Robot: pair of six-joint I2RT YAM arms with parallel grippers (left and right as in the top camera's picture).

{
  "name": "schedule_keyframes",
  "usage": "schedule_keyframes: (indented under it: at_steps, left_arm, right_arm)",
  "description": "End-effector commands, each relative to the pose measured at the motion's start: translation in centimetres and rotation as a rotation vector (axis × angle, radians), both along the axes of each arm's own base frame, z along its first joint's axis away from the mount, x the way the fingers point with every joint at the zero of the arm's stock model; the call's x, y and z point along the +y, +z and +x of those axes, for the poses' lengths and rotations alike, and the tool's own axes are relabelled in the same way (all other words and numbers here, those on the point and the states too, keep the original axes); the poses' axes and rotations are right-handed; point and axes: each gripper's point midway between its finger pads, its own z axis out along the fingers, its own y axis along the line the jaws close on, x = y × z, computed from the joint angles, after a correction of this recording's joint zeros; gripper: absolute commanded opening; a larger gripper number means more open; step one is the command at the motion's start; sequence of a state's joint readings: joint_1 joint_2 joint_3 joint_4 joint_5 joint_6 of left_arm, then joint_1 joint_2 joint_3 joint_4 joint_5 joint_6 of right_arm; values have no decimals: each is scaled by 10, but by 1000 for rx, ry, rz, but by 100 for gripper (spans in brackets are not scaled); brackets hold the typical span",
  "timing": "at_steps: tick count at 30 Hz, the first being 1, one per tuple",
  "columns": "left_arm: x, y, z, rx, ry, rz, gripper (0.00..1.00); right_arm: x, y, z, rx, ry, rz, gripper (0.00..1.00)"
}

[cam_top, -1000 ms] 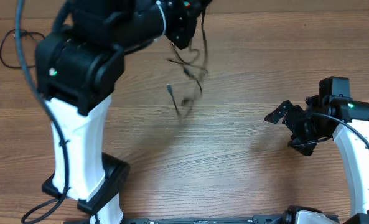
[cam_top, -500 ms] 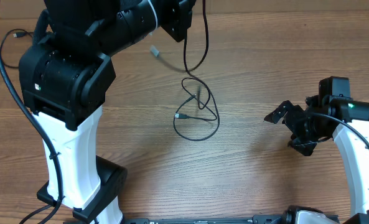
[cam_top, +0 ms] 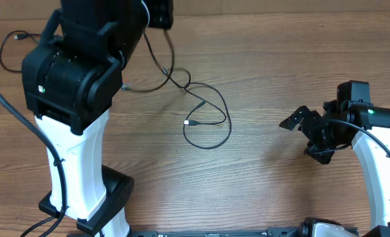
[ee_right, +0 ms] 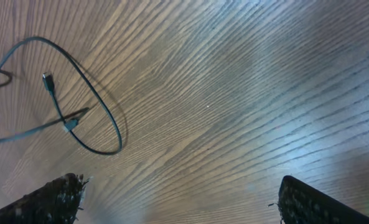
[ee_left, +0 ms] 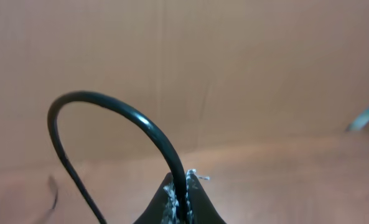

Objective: Untangle cables

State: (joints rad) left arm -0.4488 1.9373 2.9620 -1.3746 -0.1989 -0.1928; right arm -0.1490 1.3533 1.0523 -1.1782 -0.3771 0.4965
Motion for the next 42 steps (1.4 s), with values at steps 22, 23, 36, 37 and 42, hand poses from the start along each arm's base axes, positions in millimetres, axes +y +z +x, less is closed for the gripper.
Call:
schedule_keyframes:
  at_steps: [22,23,36,37,42]
  left_arm:
    - [-134,-279,-20,961,-667,59,4]
    - [-139,-284,-22,978,-680,54,4]
    - [-112,-311,11,890,-521,320,56]
    - [-106,-312,15,883,-491,347,56]
    - [-63,-315,36,861,-305,499,79]
  right_arm:
    - [-2,-3,-2,5,2,-10,100]
    - [-2,-3,-2,5,2,-10,100]
    - [-2,-3,-1,3,2,-10,100]
    - [-2,-3,-2,4,3,-10,100]
    - [-2,-3,-3,12,2,-9,100]
